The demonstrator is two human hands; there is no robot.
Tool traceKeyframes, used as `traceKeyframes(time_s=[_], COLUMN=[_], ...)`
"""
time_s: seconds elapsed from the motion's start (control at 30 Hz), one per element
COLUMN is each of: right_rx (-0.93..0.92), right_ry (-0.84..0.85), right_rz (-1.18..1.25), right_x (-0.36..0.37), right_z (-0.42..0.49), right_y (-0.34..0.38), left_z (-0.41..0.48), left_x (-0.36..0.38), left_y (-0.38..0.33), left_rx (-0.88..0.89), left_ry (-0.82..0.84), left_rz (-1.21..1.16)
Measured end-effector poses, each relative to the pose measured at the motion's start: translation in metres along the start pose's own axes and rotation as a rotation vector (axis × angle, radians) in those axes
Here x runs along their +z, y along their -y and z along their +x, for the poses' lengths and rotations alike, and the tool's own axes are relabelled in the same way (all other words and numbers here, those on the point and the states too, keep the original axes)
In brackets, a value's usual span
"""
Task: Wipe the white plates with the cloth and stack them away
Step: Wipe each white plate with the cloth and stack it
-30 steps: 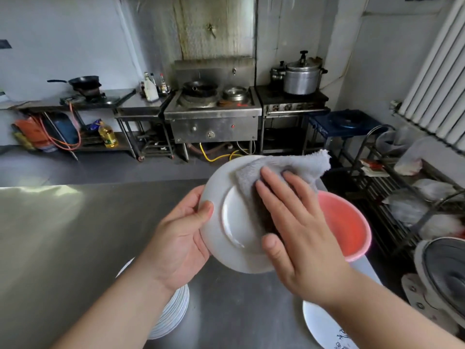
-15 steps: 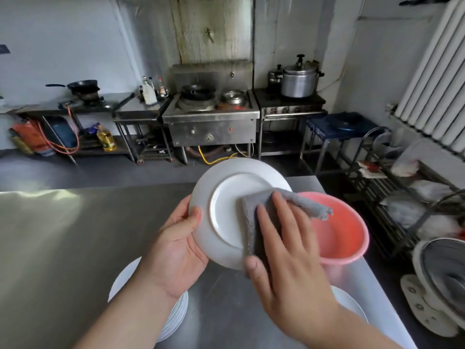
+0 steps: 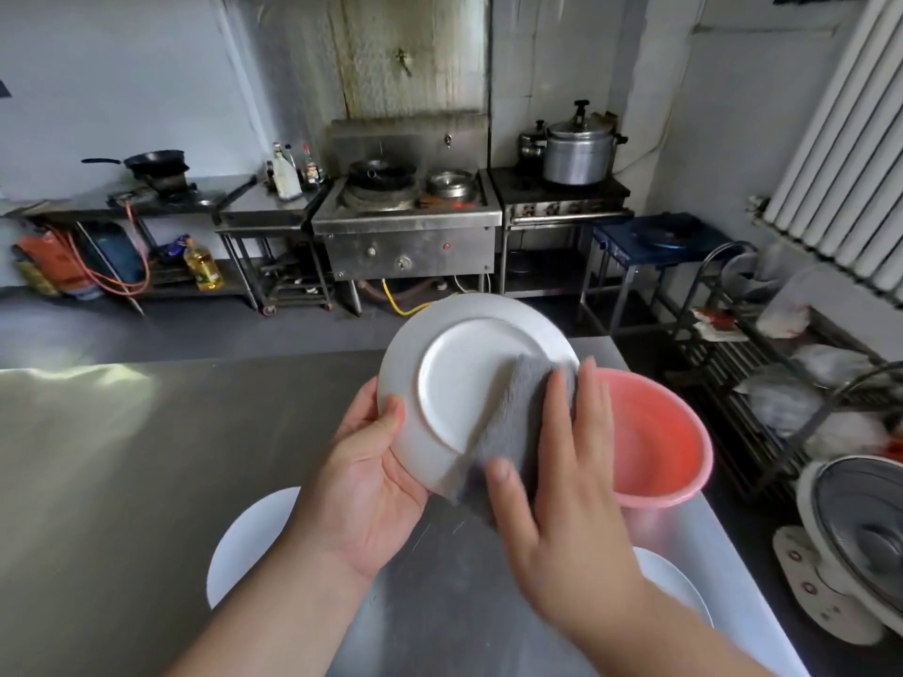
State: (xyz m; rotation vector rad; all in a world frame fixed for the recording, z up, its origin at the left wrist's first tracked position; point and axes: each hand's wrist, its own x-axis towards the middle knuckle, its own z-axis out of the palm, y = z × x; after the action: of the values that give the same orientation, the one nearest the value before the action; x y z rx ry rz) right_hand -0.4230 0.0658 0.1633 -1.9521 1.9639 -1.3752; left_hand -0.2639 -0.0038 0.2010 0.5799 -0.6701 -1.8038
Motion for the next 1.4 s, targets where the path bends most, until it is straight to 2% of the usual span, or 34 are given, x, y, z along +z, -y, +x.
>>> traceKeyframes(time_s=[0.07, 0.17, 0.3, 0.4, 0.53, 0.63, 0.83, 0.9, 0.97, 1.03, 1.13, 1.23, 1.3, 1.4], right_rx=[0.037, 0.076, 0.147, 0.173, 0.242, 0.242, 0.203, 0.239, 0.248, 0.146, -0.066, -0.085, -0.043, -0.005], right_ry=[-0.022, -0.053, -0.128, -0.144, -0.164, -0.19, -0.187, -0.201, -0.242, -0.266, -0.076, 0.126, 0.109, 0.009], right_rz=[-0.009, 0.102, 0.205, 0.281, 0.317, 0.308, 0.311, 0.386, 0.423, 0.433, 0.382, 0.337, 0.262, 0.014], right_x=[-0.013, -0.024, 0.007, 0.025, -0.002, -0.019, 0.029, 0.031, 0.014, -0.01, -0.039, -0.047, -0.034, 0.006], right_z=[0.034, 0.074, 0.045, 0.023, 0.075, 0.104, 0.034, 0.029, 0.049, 0.074, 0.106, 0.119, 0.105, 0.053], right_y=[-0.006, -0.012, 0.007, 0.012, -0.012, -0.021, 0.017, 0.018, 0.008, -0.006, -0.023, -0.025, -0.019, 0.006], left_z=[-0.001, 0.005, 0.016, 0.016, 0.016, 0.022, 0.022, 0.016, 0.012, 0.014, 0.024, 0.029, 0.028, 0.022], left_x=[0.003, 0.015, 0.037, 0.047, 0.053, 0.056, 0.059, 0.055, 0.049, 0.04, 0.03, 0.021, 0.02, 0.021], left_y=[-0.001, -0.004, 0.003, 0.017, 0.024, 0.018, 0.021, 0.024, 0.021, 0.009, -0.017, -0.027, -0.021, 0.001], left_rx=[-0.004, 0.034, 0.102, 0.115, 0.121, 0.128, 0.103, 0.091, 0.093, 0.06, -0.107, -0.204, -0.163, -0.163], left_ry=[0.026, 0.029, -0.01, -0.036, 0.069, 0.053, -0.085, -0.048, 0.063, 0.171, 0.25, 0.185, 0.151, 0.104], left_rz=[0.01, -0.012, -0.067, -0.02, 0.016, -0.007, -0.036, 0.01, 0.039, 0.022, 0.065, 0.071, 0.026, -0.001])
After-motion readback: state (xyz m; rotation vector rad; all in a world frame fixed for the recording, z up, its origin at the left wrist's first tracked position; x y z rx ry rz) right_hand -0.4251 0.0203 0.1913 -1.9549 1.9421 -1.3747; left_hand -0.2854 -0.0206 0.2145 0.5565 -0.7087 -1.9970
